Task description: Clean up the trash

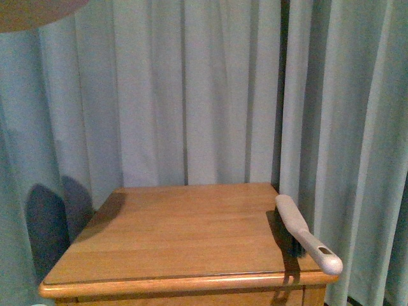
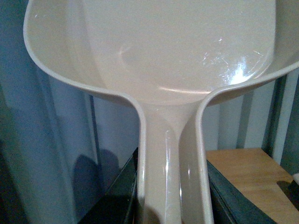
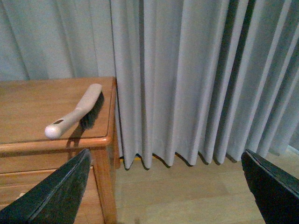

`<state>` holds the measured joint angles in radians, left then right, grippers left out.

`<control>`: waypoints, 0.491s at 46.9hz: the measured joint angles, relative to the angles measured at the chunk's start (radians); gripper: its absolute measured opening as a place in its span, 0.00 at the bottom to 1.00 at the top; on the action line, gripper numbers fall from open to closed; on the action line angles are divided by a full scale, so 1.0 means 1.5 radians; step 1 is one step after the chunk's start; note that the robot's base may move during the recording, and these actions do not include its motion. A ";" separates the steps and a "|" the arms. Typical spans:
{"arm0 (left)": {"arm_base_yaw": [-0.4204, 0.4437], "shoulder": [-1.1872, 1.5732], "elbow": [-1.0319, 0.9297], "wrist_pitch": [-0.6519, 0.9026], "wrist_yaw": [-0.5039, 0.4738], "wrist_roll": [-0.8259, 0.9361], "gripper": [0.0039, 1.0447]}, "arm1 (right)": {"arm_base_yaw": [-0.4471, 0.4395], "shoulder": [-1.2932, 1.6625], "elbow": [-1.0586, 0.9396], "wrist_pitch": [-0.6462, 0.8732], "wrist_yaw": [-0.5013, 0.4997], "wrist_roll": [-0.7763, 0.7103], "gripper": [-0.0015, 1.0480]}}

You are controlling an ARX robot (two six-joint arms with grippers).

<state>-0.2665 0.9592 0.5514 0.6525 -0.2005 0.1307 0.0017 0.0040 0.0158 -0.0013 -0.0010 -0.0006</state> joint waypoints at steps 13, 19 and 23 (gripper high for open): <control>0.093 -0.268 -0.158 -0.115 0.102 0.001 0.26 | 0.000 0.000 0.000 0.000 0.000 0.000 0.93; 0.142 -0.361 -0.192 -0.179 0.146 -0.016 0.26 | 0.000 0.000 0.000 0.000 0.000 0.000 0.93; 0.167 -0.406 -0.204 -0.208 0.167 -0.031 0.26 | 0.000 0.000 0.000 0.000 0.000 0.000 0.93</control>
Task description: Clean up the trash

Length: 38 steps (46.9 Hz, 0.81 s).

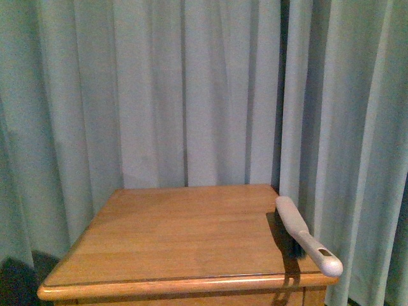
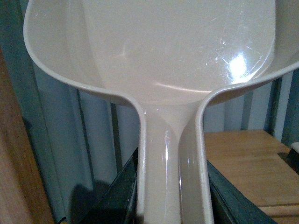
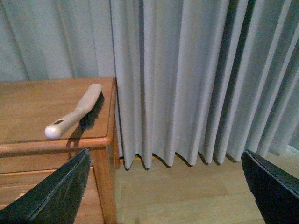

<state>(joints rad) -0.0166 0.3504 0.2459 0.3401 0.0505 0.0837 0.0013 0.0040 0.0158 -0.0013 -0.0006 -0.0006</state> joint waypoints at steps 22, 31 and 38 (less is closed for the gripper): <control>0.009 -0.013 -0.003 -0.005 0.003 -0.017 0.25 | 0.180 0.609 0.354 -0.045 0.310 0.072 0.93; 0.009 -0.013 -0.003 -0.005 0.002 -0.017 0.26 | 0.188 0.842 0.569 -0.165 0.190 0.216 0.93; 0.009 -0.013 -0.003 -0.005 0.003 -0.017 0.25 | 0.219 1.017 0.721 -0.222 0.144 0.324 0.93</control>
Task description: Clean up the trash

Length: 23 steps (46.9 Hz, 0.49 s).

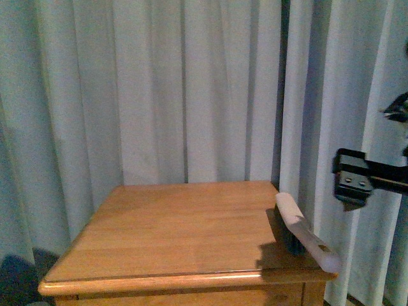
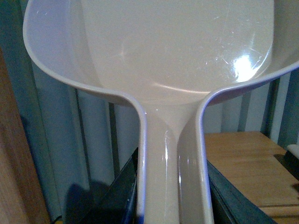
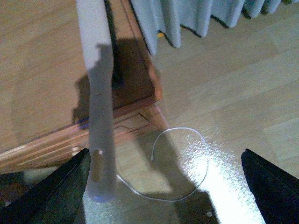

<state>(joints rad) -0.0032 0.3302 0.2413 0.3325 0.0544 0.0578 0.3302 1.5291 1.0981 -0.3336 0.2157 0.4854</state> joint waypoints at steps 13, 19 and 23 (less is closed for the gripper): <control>0.000 0.000 0.000 0.000 0.000 0.000 0.26 | 0.030 0.211 0.153 -0.045 -0.027 0.076 0.93; 0.000 0.000 0.000 0.000 0.000 0.000 0.25 | 0.031 0.260 0.194 -0.050 -0.028 0.086 0.93; 0.000 0.000 0.000 0.000 0.000 0.000 0.25 | 0.031 0.291 0.228 -0.051 -0.035 0.093 0.93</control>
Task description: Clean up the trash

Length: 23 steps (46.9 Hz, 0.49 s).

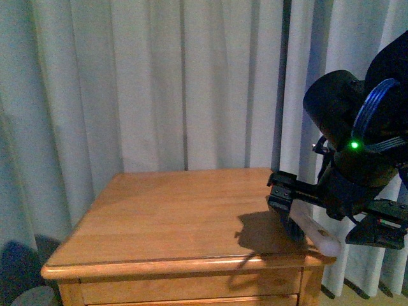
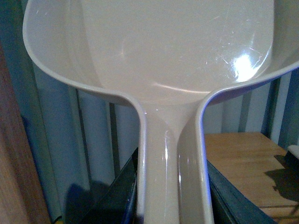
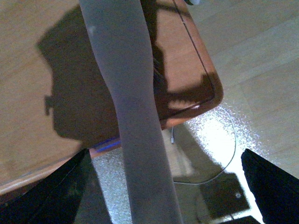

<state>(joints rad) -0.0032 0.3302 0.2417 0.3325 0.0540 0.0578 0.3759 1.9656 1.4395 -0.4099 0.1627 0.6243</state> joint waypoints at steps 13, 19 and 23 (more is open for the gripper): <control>0.000 0.000 0.000 0.000 0.000 0.000 0.25 | 0.015 0.055 0.053 -0.023 -0.023 0.016 0.93; 0.000 0.000 0.000 0.000 0.000 0.000 0.25 | 0.024 0.060 0.056 -0.024 -0.021 0.023 0.89; 0.000 0.000 0.000 0.000 0.000 0.000 0.25 | 0.025 0.060 0.057 -0.024 -0.019 0.023 0.76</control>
<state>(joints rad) -0.0032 0.3302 0.2413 0.3325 0.0540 0.0578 0.4137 2.0548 1.5253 -0.4465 0.1345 0.6594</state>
